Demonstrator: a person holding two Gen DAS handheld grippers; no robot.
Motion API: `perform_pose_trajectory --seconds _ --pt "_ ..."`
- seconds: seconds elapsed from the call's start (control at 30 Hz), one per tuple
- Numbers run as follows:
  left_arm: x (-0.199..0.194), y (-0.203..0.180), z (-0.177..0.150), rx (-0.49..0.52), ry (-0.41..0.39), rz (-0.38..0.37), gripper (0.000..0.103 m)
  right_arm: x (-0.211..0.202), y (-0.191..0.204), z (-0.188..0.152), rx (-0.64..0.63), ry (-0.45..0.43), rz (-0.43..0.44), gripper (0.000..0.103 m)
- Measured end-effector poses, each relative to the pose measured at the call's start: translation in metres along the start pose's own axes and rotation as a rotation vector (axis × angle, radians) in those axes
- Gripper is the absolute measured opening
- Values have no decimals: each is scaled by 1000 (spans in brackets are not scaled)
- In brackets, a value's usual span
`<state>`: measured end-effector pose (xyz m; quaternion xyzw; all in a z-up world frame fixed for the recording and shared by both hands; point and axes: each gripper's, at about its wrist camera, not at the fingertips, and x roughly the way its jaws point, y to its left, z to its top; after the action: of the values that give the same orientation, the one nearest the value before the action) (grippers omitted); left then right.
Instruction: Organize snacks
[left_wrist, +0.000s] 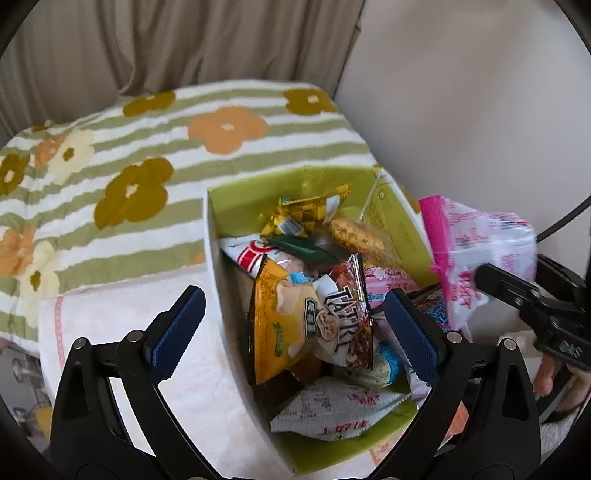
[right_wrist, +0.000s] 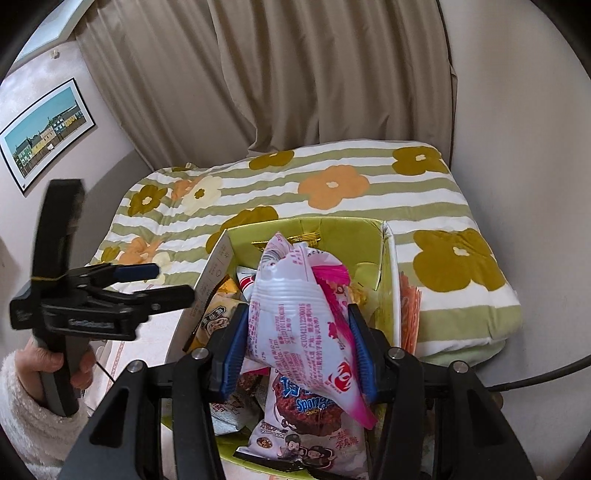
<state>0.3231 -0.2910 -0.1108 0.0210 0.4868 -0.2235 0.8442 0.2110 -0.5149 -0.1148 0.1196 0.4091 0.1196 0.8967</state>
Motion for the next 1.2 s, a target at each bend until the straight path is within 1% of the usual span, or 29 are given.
perform_pose_trajectory --seconds 0.07,0.2,0.33,0.4,0.43,0.47,0.5,0.53,0.6,0.67,0.73,0.87,0.97,1.13,1.2 --pt "-13 3 -6 -9 -43 15 97 1 0 0 8 2 7 47" --pt "-33 7 -11 -13 -118 92 97 7 1 6 9 9 25 47" --pt "-45 13 -18 -29 -155 123 97 15 10 15 -3 21 71 47" --pt "-49 15 -22 -33 -159 148 97 24 13 19 -9 31 74 50" --pt "-52 16 -25 -37 -168 174 97 28 14 21 -20 35 63 58" --pt "-55 17 -28 -38 -176 194 97 31 16 22 -38 36 35 68" --pt "-58 17 -31 -39 -181 206 97 31 17 22 -53 27 -17 90" --pt "-61 17 -35 -43 -188 224 97 28 17 20 -59 7 -49 99" --pt "-68 18 -45 -51 -196 260 97 20 16 14 -64 -33 -75 100" --pt "-75 19 -56 -63 -206 289 97 19 15 6 -74 -33 -109 100" --pt "-79 21 -66 -77 -207 300 97 19 17 -3 -87 -38 -129 100" --pt "-93 25 -83 -101 -221 297 97 10 31 -16 -108 -44 -124 100" --pt "-116 24 -92 -101 -267 296 97 -10 48 -19 -126 -92 -133 100" --pt "-169 23 -110 -83 -379 293 97 -63 86 -26 -148 -217 -172 100" --pt "-194 26 -119 -72 -423 306 97 -86 106 -32 -153 -274 -195 100"
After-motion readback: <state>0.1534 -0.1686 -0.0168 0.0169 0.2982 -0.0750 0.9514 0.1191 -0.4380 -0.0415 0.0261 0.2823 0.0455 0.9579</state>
